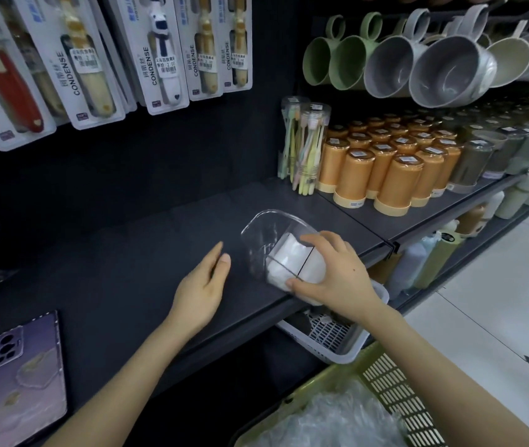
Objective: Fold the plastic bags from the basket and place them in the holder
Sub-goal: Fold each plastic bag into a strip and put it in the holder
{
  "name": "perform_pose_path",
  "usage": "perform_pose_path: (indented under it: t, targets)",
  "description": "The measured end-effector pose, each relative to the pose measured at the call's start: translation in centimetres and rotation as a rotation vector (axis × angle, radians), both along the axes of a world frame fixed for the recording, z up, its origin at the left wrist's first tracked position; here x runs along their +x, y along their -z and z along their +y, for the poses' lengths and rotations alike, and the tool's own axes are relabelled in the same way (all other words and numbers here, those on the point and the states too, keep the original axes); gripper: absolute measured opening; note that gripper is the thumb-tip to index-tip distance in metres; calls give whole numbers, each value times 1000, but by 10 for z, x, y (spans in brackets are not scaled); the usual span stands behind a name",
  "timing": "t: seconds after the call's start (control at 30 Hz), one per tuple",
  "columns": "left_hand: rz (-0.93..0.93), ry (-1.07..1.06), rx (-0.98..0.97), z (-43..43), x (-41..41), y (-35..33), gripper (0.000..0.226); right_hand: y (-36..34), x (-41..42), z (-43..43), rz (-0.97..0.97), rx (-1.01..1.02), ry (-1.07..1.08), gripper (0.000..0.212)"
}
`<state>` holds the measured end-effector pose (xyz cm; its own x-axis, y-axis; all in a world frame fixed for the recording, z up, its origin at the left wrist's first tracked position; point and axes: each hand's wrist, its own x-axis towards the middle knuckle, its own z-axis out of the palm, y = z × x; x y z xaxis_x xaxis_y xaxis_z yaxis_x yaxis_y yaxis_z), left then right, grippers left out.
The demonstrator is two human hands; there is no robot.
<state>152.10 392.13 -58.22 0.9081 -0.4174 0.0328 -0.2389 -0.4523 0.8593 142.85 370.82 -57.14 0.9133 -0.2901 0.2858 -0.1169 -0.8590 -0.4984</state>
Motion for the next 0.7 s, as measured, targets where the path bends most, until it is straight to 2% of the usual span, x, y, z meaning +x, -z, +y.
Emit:
perform_pose_path:
  t: [0.07,0.13,0.23,0.3,0.37,0.5,0.57,0.7]
  targets:
    - [-126,36,258,7,3,10,57,4,9,-13,-23,13,66,80]
    - [-199,84,474,11,5,20,76,6,19,-25,-23,15,116,72]
    - [-336,109,672,15,10,34,113,9,34,-42,-1,31,163,68]
    - [-381,108,737,14,10,39,121,12,42,-51,9,48,182,66]
    - [-401,103,773,12,10,39,119,13,48,-56,7,50,186,66]
    - [-389,104,782,11,7,35,96,13,46,-58,17,-17,225,79]
    - [-375,95,742,11,5,33,83,14,31,-50,-38,-55,275,83]
    - [-396,67,709,19,-4,32,55,33,-29,-20,-327,-108,319,59]
